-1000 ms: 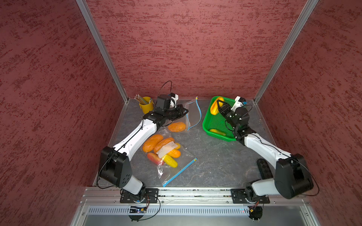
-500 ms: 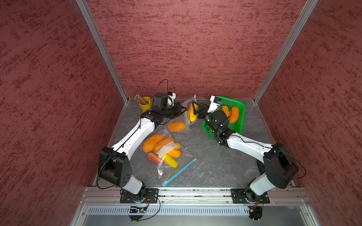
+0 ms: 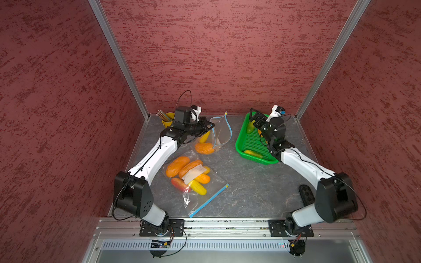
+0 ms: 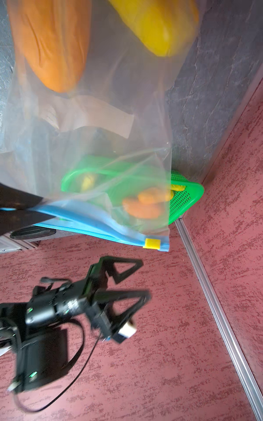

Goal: Place the mango in a zip-top bag and seal the zipper
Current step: Place the mango in the zipper food storage bag, then pick up the mango from the basket.

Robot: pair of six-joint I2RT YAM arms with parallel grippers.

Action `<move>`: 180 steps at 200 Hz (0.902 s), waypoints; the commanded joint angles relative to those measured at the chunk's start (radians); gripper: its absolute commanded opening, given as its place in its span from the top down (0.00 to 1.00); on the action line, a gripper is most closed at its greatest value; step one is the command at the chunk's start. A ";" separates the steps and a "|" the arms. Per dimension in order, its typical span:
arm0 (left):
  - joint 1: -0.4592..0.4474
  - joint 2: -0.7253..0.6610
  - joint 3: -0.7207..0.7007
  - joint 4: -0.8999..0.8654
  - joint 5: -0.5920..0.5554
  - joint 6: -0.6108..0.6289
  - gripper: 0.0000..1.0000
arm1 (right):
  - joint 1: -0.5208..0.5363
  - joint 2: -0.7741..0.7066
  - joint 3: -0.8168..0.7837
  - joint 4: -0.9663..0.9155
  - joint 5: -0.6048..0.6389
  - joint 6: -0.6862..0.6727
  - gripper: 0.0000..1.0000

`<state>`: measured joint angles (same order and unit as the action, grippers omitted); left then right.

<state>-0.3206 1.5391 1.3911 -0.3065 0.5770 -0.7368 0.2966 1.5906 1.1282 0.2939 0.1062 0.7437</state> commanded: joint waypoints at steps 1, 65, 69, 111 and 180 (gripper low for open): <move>0.003 -0.023 0.069 -0.026 0.006 0.058 1.00 | -0.019 0.173 0.112 -0.297 -0.075 0.012 0.03; 0.009 -0.004 0.029 -0.035 0.025 0.075 1.00 | -0.095 0.469 0.346 -0.352 0.006 0.059 0.11; 0.009 0.001 0.031 -0.036 0.026 0.075 1.00 | -0.101 0.478 0.349 -0.345 0.003 0.063 0.11; -0.005 0.066 0.102 -0.046 0.046 0.087 1.00 | -0.141 0.614 0.453 -0.335 -0.095 0.058 0.19; -0.033 0.230 0.309 -0.119 0.077 0.121 1.00 | -0.146 0.659 0.483 -0.327 -0.199 0.057 0.41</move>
<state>-0.3443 1.7477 1.6585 -0.4038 0.6277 -0.6472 0.1463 2.2616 1.6051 -0.0456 -0.0360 0.8062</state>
